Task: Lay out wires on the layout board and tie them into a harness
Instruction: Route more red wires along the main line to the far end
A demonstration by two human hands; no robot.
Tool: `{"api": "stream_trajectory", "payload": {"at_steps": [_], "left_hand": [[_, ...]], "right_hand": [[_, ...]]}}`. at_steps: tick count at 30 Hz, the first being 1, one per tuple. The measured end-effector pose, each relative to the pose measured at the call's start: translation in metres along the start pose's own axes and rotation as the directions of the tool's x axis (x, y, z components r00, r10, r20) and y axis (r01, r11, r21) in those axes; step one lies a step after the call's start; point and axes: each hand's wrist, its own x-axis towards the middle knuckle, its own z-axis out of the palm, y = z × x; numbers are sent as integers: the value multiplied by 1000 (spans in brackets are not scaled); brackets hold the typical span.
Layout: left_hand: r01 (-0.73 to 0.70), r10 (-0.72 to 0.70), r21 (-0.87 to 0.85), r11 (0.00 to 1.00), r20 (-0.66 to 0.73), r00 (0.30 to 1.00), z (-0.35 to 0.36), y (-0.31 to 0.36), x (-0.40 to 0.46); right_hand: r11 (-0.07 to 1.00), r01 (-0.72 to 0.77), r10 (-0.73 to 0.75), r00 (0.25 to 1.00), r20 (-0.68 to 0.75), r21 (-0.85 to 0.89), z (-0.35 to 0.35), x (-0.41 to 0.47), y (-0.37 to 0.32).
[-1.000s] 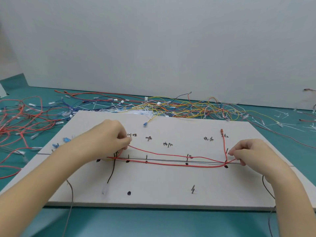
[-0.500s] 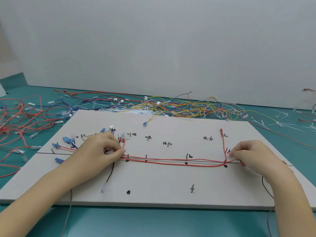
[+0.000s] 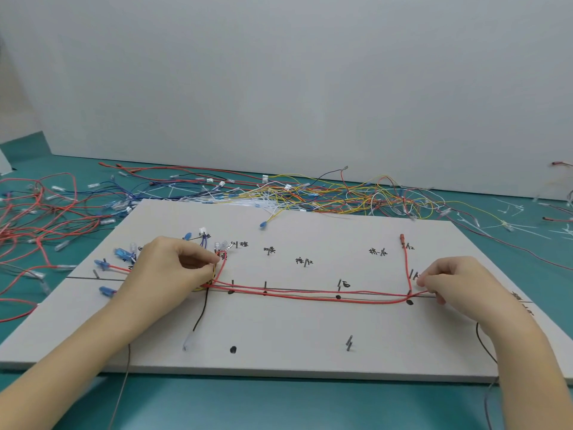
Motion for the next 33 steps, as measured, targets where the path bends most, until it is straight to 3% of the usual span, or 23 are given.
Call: {"api": "stream_trajectory", "payload": {"at_steps": [15,19,25,33], "left_hand": [[67,-89,-196,978,-105,990,5,0,-1],[88,-91,-99,991,-23,996,-1,-4,-1],[-9,12,93,996,-32,999,6,1,-2],[-35,38,139,990,-21,999,8,-4,0]], "right_hand": [[1000,-8,8,1000,-5,9,2,1,2],[1000,-8,8,1000,-6,14,1,1,2],[1000,-13,13,1000,6,13,2,1,2],[1000,-22,21,999,35,21,2,0,2]]}}
